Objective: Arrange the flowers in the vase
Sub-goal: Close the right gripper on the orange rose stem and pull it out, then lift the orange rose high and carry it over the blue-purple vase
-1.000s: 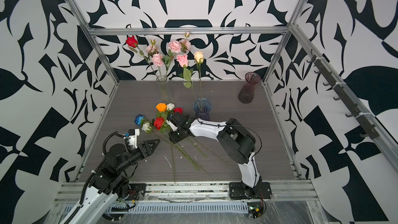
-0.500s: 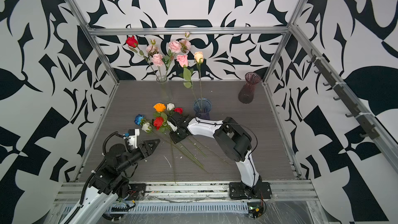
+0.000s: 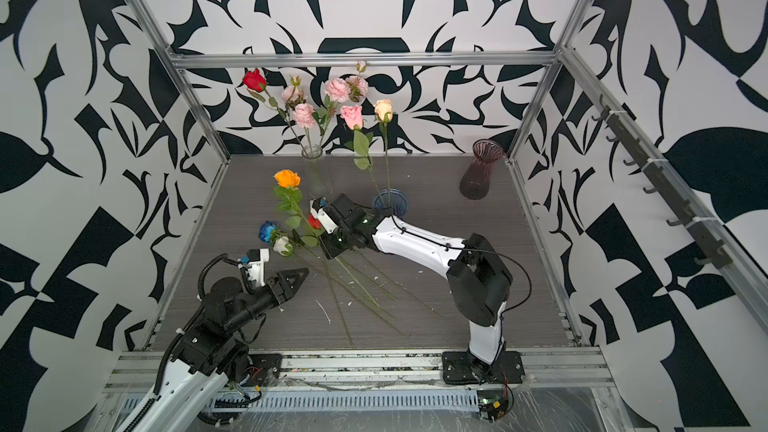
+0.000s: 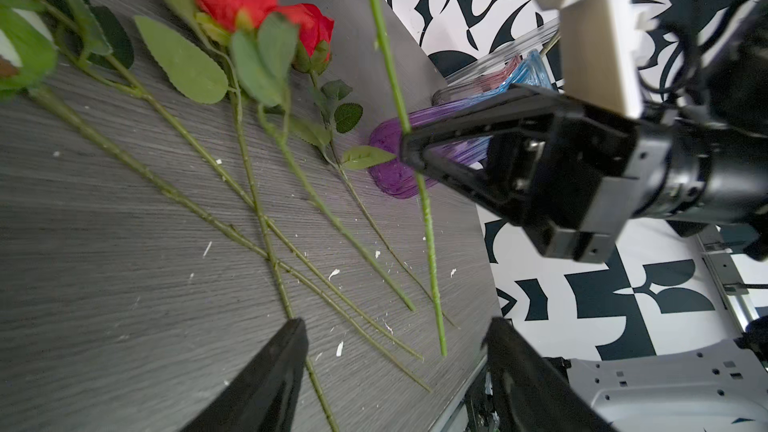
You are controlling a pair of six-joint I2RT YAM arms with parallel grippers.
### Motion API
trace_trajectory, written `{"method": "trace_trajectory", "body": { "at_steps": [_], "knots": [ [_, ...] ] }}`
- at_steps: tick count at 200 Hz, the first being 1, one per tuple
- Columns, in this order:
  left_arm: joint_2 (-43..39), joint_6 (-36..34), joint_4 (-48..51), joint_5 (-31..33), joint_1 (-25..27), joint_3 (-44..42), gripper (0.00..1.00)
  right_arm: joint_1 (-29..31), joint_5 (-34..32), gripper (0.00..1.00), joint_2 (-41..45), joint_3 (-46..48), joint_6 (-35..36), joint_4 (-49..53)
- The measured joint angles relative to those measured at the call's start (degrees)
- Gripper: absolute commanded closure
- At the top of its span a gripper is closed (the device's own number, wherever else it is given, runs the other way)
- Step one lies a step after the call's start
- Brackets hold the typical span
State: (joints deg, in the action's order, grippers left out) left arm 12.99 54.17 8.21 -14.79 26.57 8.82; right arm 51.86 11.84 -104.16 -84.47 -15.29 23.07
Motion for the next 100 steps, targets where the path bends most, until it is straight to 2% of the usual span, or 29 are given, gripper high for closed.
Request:
{"method": "trace_trajectory", "body": {
  "at_steps": [70,100],
  "knots": [
    [-0.2,0.0,0.2,0.0,0.0,0.0,0.27,0.0,0.1,1.0,6.9,-0.5,1.8,0.2],
    [0.0,0.0,0.2,0.0,0.0,0.0,0.27,0.0,-2.3,1.0,16.9,4.5,6.9,-7.3]
  ]
}}
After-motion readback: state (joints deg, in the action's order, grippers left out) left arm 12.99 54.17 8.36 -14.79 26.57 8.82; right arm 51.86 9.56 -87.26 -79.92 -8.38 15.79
